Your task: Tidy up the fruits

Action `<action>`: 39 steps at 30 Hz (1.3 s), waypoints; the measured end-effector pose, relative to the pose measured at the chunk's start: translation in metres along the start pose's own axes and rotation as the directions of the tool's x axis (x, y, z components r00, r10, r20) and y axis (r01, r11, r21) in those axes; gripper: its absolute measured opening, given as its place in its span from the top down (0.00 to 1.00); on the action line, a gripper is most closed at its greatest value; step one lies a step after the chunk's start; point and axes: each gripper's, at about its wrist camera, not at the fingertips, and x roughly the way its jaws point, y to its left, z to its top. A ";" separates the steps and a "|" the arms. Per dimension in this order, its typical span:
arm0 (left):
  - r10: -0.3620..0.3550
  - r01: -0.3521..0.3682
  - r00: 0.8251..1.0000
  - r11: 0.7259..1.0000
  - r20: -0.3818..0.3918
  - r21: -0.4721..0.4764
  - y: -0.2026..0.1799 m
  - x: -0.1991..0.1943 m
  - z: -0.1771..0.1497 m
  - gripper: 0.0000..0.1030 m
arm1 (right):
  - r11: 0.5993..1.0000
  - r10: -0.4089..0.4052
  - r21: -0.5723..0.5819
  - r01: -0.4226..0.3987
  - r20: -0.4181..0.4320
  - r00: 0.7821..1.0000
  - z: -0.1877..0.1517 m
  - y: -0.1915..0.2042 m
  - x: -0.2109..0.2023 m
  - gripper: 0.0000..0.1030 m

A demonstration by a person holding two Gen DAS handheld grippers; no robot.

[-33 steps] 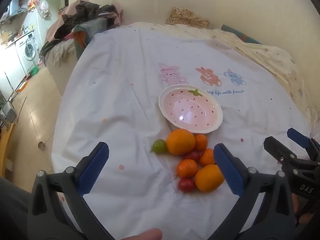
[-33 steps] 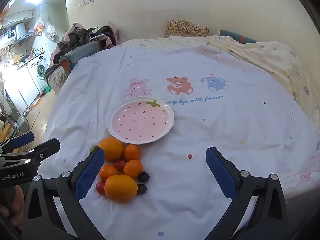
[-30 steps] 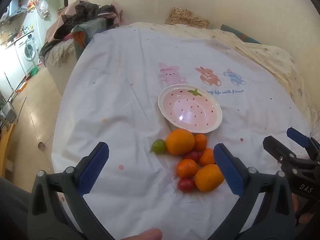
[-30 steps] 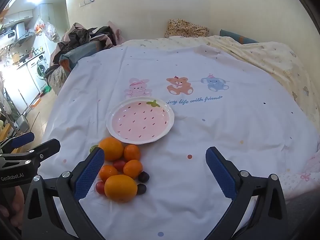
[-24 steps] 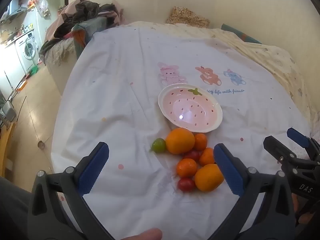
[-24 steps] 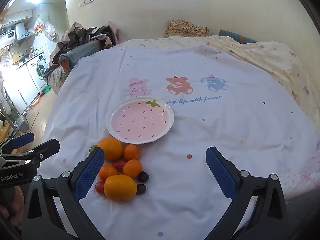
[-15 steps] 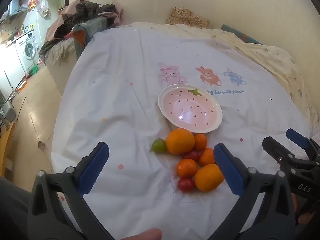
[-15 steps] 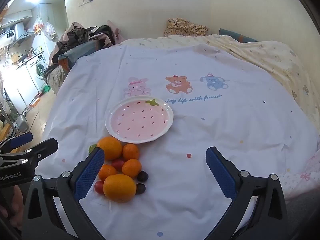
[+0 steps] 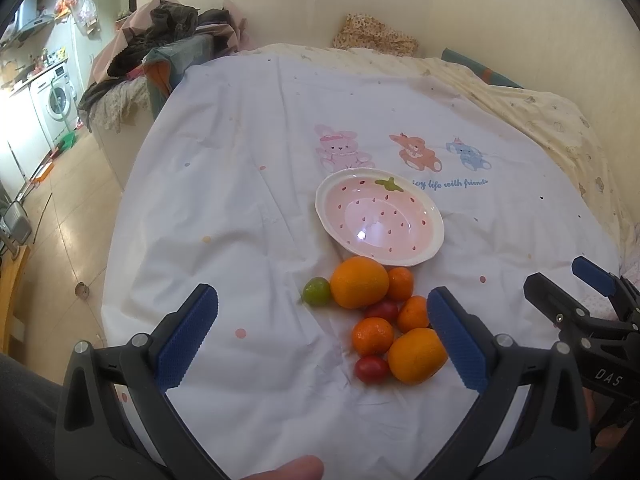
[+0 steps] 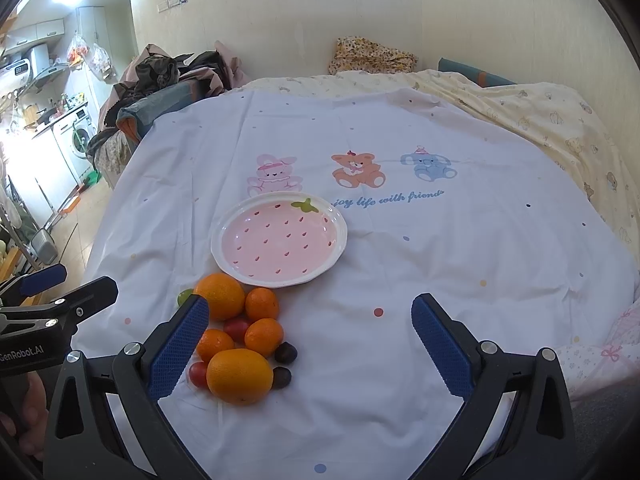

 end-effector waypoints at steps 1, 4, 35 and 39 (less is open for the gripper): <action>0.000 0.000 1.000 1.000 0.000 0.001 -0.001 0.000 0.000 0.00 | 1.000 0.000 0.000 0.000 0.000 1.000 0.000 0.000 0.000 0.00; -0.001 0.001 1.000 1.000 0.000 -0.001 0.000 0.000 0.000 0.00 | 1.000 -0.002 0.001 0.002 0.003 1.000 0.001 0.000 -0.001 0.00; 0.004 -0.004 1.000 1.000 -0.001 -0.005 0.002 -0.004 0.002 0.00 | 1.000 -0.007 -0.005 0.007 0.009 1.000 0.001 0.001 -0.004 0.00; 0.003 -0.003 1.000 1.000 -0.003 -0.009 0.005 -0.004 0.002 0.00 | 1.000 -0.006 -0.007 0.006 0.007 1.000 0.001 0.001 -0.004 0.00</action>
